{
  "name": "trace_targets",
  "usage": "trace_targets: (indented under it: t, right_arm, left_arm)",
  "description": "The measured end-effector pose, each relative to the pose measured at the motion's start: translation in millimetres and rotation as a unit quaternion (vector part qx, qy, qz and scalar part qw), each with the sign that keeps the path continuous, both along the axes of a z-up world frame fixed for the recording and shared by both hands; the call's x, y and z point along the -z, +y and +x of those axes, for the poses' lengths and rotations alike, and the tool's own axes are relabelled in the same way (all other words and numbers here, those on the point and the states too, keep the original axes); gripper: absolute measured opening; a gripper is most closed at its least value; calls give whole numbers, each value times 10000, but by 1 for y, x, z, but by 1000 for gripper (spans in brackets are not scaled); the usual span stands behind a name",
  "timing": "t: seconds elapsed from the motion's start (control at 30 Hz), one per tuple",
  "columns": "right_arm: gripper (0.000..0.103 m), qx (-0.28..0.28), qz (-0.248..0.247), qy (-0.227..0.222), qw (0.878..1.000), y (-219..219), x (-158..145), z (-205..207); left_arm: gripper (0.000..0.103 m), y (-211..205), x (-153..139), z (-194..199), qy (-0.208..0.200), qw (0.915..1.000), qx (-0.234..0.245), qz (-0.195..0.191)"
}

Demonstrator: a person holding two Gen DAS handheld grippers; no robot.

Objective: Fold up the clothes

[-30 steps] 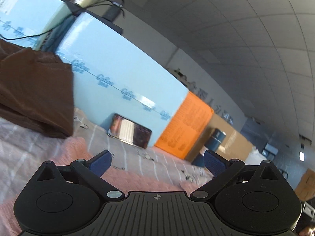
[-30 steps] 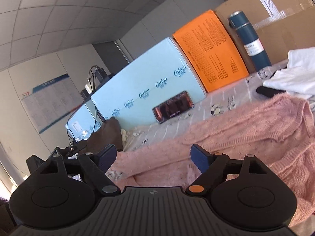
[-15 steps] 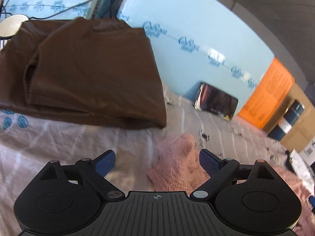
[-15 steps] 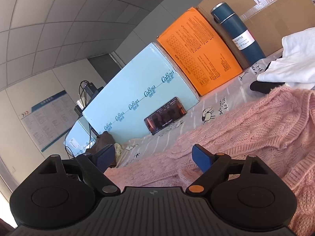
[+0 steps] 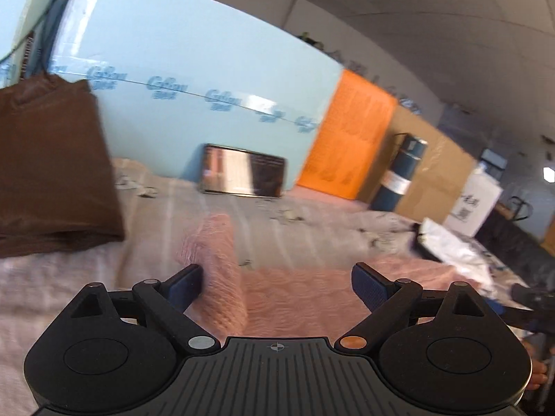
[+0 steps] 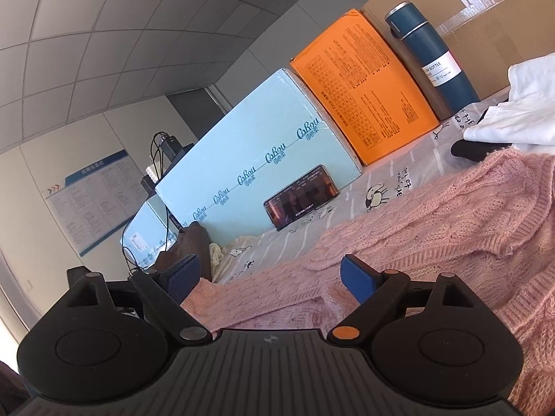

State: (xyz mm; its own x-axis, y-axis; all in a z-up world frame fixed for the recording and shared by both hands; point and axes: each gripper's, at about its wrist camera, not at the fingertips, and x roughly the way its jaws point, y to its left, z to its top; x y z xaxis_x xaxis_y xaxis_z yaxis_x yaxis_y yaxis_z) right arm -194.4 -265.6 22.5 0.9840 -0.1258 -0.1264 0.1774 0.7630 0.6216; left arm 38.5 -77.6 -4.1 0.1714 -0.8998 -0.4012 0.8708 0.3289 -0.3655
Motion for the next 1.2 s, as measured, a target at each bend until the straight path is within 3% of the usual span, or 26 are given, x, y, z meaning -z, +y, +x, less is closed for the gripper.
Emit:
trace_targets:
  t: [0.13, 0.23, 0.37, 0.43, 0.53, 0.6, 0.63, 0.67, 0.7, 0.87, 0.93, 1.03, 1.13, 1.2]
  right_arm:
    - [88, -1, -27, 22, 10000, 1, 0, 0]
    - [88, -6, -32, 39, 10000, 1, 1, 1]
    - [88, -25, -39, 66, 10000, 2, 1, 2]
    - [88, -10, -46, 67, 10000, 2, 1, 2]
    - [88, 2, -44, 90, 9999, 2, 2, 2]
    - [88, 4, -42, 113, 9999, 3, 2, 2]
    - [88, 4, -41, 124, 9999, 3, 2, 2]
    - [88, 1, -36, 132, 9999, 2, 2, 3]
    - [88, -1, -35, 140, 9999, 2, 2, 3]
    - [88, -55, -53, 185, 9998, 2, 2, 5]
    - [88, -84, -77, 188, 9998, 3, 2, 6]
    - [88, -140, -47, 122, 9998, 3, 2, 5]
    - [88, -179, 78, 11, 9998, 0, 3, 3]
    - [88, -184, 139, -65, 9997, -2, 2, 1]
  left_arm:
    - [95, -11, 2, -18, -320, 9983, 356, 325]
    - [95, 0, -5, -21, -746, 9972, -23, 42]
    - [94, -4, -9, -22, -1218, 9912, -439, 283]
    - [94, -14, -10, -35, -1416, 9893, 26, 341]
    - [92, -38, -4, -60, -1930, 9751, 669, 864]
    - [61, -50, 6, -61, -1955, 9684, 847, 1295]
    - [31, -54, 12, -58, -1908, 9668, 839, 1476]
    - [16, -54, 15, -53, -1843, 9675, 735, 1570]
    - [13, -50, 17, -49, -1826, 9688, 615, 1558]
    - [10, -7, -5, -32, -2032, 9729, -555, 956]
    - [10, 14, -13, -18, -2026, 9684, -1219, 791]
    - [11, 33, -9, 8, -1835, 9572, -1994, 1014]
    - [17, 36, 6, 31, -1515, 9496, -2313, 1479]
    - [31, 37, 12, 37, -1431, 9416, -2523, 1709]
